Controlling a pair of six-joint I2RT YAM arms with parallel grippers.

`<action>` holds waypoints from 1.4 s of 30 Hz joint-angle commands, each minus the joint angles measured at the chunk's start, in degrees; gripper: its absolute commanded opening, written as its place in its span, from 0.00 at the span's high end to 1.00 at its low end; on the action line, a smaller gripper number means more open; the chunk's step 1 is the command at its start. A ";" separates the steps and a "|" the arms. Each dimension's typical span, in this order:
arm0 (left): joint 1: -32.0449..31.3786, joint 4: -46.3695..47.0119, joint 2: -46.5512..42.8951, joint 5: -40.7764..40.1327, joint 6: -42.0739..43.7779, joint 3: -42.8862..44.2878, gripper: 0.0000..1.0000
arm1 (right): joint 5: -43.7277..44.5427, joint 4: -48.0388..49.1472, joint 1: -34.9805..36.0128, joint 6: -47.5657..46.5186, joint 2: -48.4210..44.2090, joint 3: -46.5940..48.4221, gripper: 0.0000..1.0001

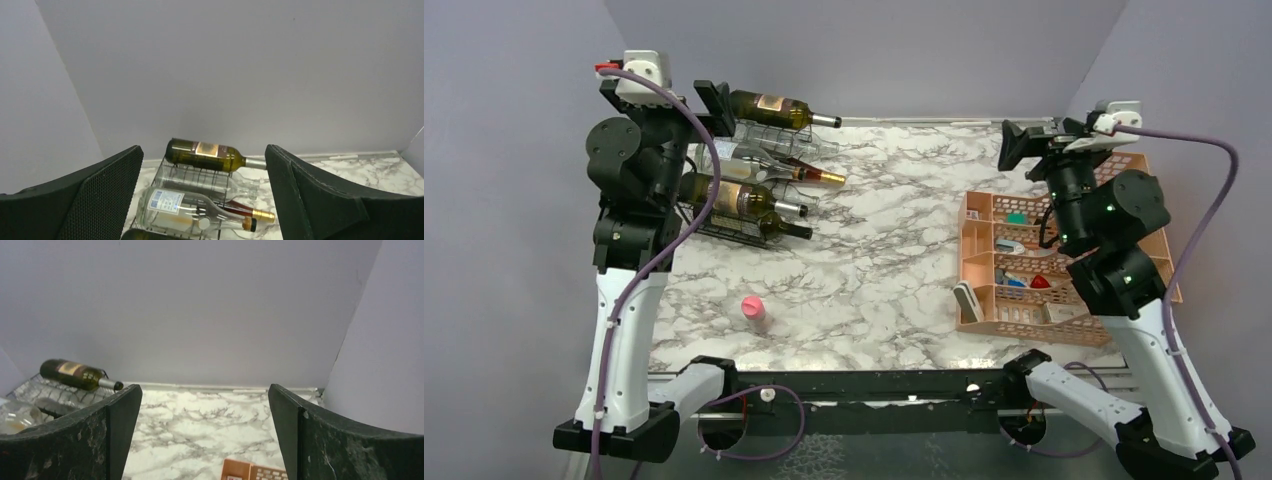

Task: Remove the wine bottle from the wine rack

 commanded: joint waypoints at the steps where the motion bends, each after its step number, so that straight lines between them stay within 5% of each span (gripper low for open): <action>1: 0.07 5.97 -1.14 -1.06 -2.35 -7.23 0.01 | -1.91 3.10 -0.56 2.94 -1.11 -6.31 0.00; 13: 0.16 19.13 -2.52 3.73 -6.81 -29.80 0.01 | -11.20 2.13 -1.84 12.45 -2.37 -21.13 0.00; 25: 0.25 29.66 -3.45 9.62 -11.34 -39.57 0.01 | -24.33 3.68 -2.71 17.40 -3.89 -27.22 0.00; 32: 0.73 32.72 -5.34 4.51 -12.80 -42.19 0.01 | -39.71 8.02 -2.87 20.68 2.49 -24.68 0.00; 42: 1.38 34.54 -5.17 11.98 -11.77 -42.18 0.01 | -49.88 16.43 2.79 28.46 21.04 -19.11 0.00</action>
